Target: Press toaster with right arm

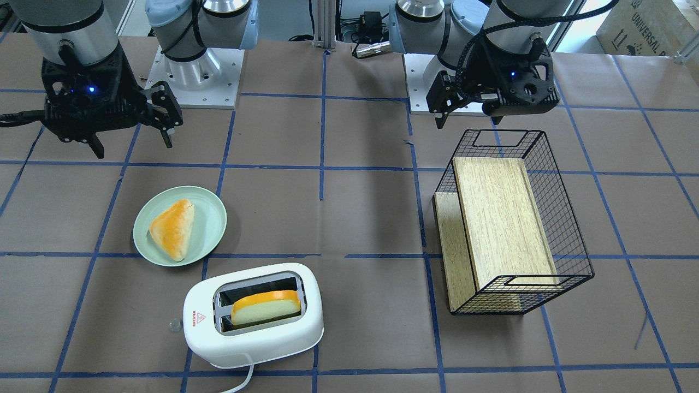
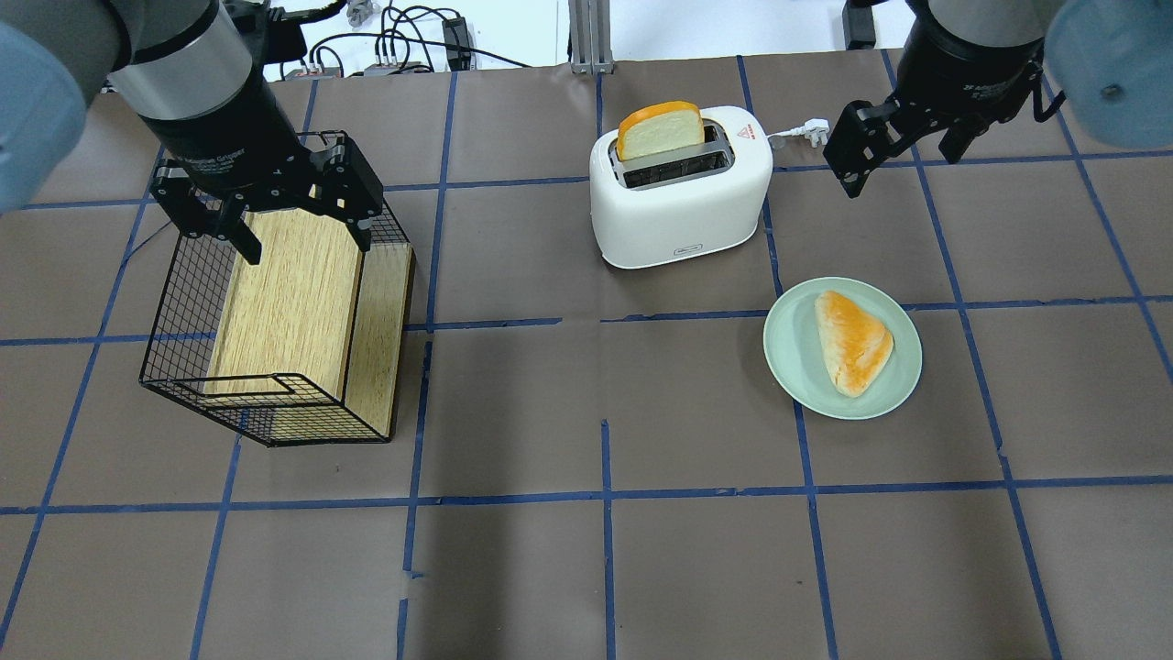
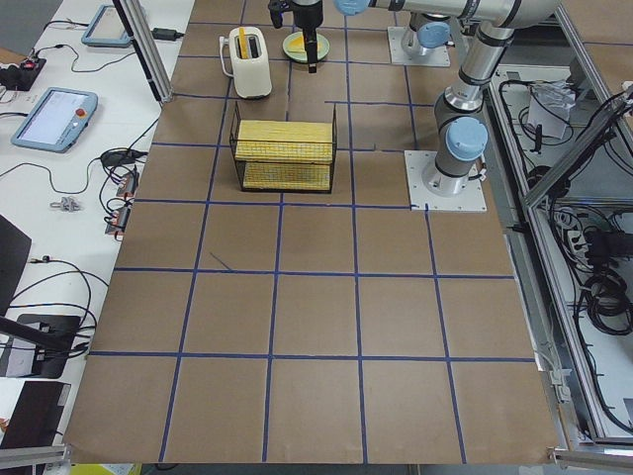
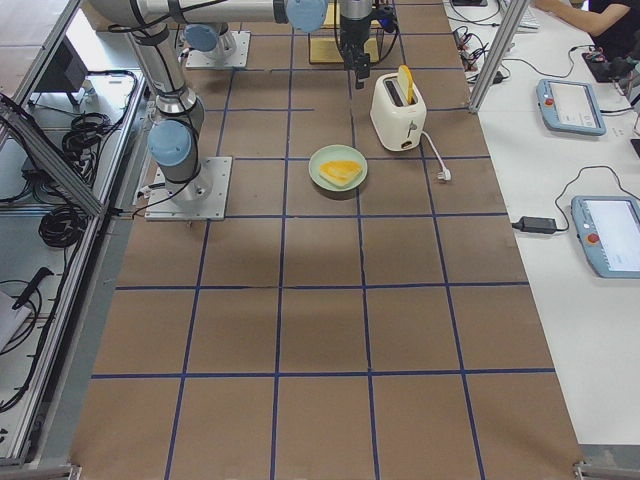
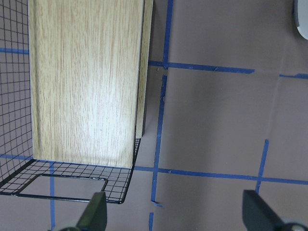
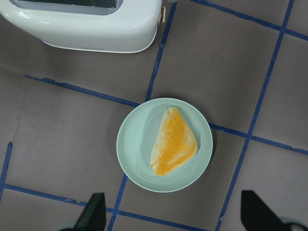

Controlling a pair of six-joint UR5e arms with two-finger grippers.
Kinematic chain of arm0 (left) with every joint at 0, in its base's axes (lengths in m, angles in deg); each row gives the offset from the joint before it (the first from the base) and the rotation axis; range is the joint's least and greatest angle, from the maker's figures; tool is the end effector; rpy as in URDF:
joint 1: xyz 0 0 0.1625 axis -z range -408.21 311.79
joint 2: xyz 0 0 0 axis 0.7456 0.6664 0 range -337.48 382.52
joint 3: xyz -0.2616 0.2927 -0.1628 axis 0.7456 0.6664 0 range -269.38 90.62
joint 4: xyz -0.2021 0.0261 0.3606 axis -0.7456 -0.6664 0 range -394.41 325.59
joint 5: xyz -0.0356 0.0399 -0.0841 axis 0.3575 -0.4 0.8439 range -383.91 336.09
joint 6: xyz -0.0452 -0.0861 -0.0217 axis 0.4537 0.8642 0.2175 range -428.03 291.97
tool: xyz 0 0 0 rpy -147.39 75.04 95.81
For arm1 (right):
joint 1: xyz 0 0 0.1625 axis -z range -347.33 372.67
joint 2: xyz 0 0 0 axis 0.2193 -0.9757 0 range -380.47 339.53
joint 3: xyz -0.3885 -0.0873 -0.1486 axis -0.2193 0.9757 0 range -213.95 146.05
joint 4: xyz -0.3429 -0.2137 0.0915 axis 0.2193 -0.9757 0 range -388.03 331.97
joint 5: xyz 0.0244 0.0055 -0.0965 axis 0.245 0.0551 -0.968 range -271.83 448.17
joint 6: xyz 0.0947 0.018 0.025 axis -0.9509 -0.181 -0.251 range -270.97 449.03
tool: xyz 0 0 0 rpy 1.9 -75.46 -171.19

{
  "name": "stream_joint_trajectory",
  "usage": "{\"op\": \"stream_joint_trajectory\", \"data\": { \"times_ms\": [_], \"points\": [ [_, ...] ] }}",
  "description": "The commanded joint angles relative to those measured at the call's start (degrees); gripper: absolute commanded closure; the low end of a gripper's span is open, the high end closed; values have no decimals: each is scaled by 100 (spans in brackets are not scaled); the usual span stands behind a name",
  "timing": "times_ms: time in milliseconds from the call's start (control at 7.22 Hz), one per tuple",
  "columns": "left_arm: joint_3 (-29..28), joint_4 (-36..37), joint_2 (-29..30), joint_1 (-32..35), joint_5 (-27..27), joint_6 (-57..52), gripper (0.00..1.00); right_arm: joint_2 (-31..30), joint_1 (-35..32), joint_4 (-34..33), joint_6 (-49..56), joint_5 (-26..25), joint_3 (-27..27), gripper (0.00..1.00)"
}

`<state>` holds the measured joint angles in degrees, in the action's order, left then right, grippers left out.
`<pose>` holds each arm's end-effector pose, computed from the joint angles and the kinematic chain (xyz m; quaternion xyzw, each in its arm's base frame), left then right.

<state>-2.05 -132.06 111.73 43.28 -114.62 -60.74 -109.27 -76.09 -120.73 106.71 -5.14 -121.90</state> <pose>-0.1444 -0.4741 0.5045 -0.0503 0.9980 0.0359 0.0090 0.1165 -0.5094 0.5003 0.1419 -0.9890 0.0258 0.0335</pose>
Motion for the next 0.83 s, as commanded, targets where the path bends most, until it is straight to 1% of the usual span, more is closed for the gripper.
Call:
{"op": "stream_joint_trajectory", "data": {
  "times_ms": [0, 138, 277, 415, 692],
  "points": [
    [4, 0, 0, 0, 0, 0, 0, 3, 34, -11, -10, 66, -46, 0],
    [4, 0, 0, 0, 0, 0, 0, 3, 51, -20, -71, 319, -64, 0],
    [4, 0, 0, 0, 0, 0, 0, 21, 60, -81, -263, 470, -64, 0],
    [4, 0, 0, 0, 0, 0, 0, 30, 121, -82, -534, 471, -38, 0],
    [4, 0, 0, 0, 0, 0, 0, 38, 201, -64, -511, 445, -47, 0]
  ]
}}
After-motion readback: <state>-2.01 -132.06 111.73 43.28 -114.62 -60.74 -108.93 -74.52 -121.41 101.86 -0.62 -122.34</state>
